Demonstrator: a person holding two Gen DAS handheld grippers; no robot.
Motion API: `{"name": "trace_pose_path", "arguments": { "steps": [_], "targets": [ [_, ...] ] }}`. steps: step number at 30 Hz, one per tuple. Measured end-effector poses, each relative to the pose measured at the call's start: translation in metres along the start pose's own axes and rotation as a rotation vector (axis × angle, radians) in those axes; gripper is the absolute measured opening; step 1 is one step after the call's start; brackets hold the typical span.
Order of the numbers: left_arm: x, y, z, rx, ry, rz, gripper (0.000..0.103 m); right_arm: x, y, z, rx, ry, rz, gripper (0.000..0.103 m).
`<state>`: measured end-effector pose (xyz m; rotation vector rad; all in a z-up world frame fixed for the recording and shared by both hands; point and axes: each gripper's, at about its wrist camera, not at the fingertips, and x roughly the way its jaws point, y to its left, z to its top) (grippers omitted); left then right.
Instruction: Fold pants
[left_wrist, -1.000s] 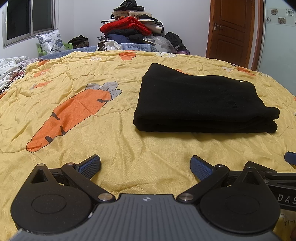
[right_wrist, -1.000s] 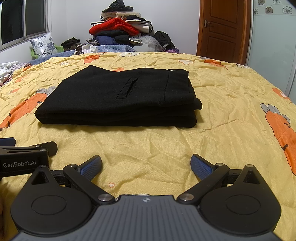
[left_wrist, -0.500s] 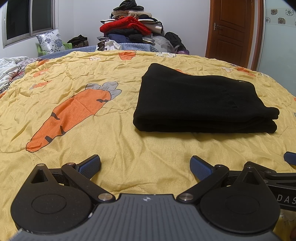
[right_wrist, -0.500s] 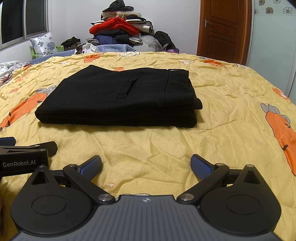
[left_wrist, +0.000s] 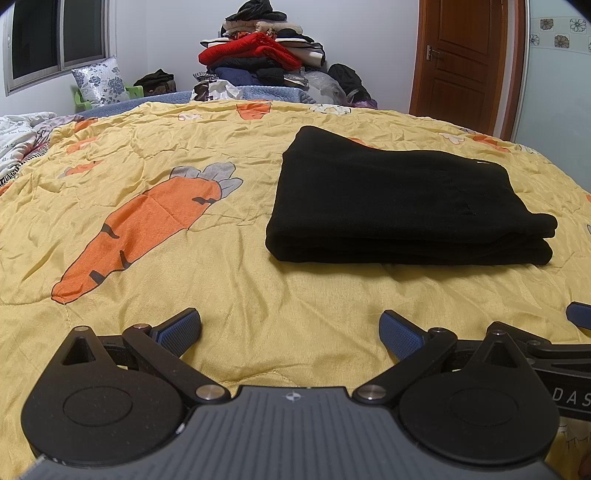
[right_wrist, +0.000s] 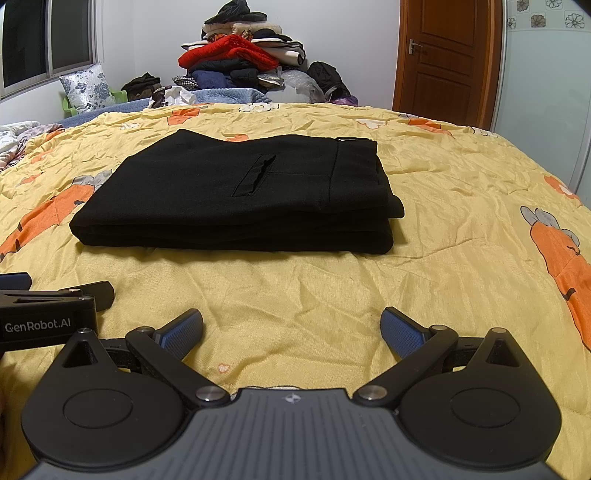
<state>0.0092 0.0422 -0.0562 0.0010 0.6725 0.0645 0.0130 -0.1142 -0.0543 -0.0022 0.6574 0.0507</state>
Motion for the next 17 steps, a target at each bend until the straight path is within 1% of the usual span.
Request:
{"name": "trace_pose_path", "arguments": {
  "steps": [11,14,15,17],
  "targets": [
    [-0.002,0.000,0.001,-0.009,-0.009,-0.011,0.102,0.000,0.000,0.000,0.000,0.000,0.000,0.103],
    [-0.014,0.006,0.000,-0.030,-0.058,0.012,0.102,0.000,0.000,0.000,0.000,0.000,0.001,0.103],
    [-0.018,0.009,0.002,-0.020,-0.060,0.022,0.102,0.000,0.000,0.000,0.000,-0.001,0.003,0.103],
    [-0.028,0.022,0.007,-0.015,-0.076,0.025,0.103,-0.002,-0.002,-0.001,-0.001,-0.009,0.044,0.103]
  ]
}}
